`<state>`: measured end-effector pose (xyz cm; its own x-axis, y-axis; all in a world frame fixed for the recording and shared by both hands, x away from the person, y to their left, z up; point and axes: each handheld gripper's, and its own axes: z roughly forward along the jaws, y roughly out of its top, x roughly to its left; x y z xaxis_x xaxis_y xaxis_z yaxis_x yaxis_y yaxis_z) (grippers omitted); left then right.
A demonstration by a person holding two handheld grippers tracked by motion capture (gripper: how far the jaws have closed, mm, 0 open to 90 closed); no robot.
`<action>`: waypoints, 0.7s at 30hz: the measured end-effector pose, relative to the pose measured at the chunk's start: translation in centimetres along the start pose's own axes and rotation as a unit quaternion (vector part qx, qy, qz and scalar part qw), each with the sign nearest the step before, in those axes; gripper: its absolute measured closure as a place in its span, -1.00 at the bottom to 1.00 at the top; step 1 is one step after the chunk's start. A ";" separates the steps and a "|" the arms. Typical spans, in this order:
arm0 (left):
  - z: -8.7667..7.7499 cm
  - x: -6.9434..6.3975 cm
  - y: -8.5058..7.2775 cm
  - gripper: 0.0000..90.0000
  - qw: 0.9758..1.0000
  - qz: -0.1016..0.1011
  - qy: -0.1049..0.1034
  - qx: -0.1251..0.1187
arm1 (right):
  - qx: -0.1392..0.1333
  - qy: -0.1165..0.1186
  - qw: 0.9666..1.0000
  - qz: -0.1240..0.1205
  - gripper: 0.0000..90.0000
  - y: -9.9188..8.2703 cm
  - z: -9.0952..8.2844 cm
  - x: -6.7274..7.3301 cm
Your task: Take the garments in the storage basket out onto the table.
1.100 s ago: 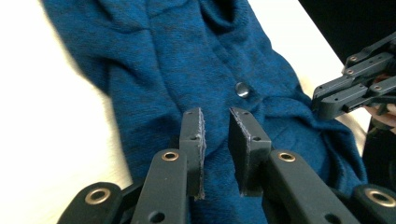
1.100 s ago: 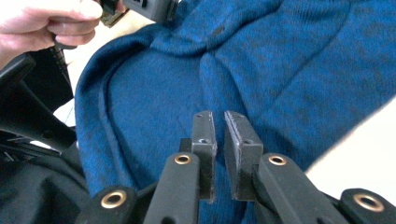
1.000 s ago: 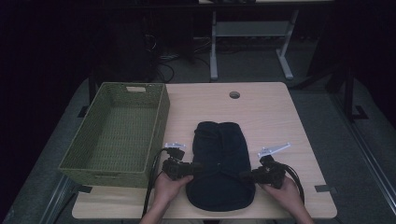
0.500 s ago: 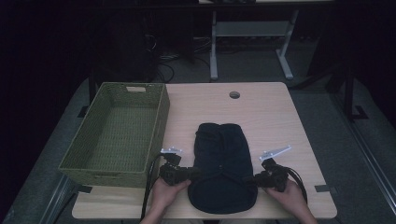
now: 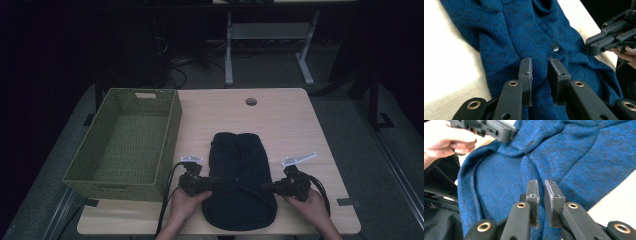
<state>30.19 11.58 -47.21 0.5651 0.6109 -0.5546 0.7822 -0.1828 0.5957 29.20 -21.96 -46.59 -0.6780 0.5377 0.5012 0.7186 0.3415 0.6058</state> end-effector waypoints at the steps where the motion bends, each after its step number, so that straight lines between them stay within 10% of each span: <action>1: 0.0 0.0 0.0 0.64 1.000 0.001 0.000 0.001 | 0.001 -0.001 1.000 0.006 0.81 0.1 0.1 -0.3; 14: -0.6 0.1 -0.9 0.64 1.000 0.004 0.000 0.007 | 0.018 -0.002 1.000 0.013 0.81 -0.6 0.6 -0.3; 21: -1.2 -1.0 -0.9 0.62 1.000 0.020 -0.021 -0.012 | 0.015 -0.008 1.000 -0.014 0.81 2.8 1.2 0.9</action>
<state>28.64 12.01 -46.50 0.6069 0.5701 -0.5538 0.7525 -0.1878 0.6313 30.76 -19.56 -45.17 -0.6953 0.5395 0.4748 0.7042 0.3790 0.6005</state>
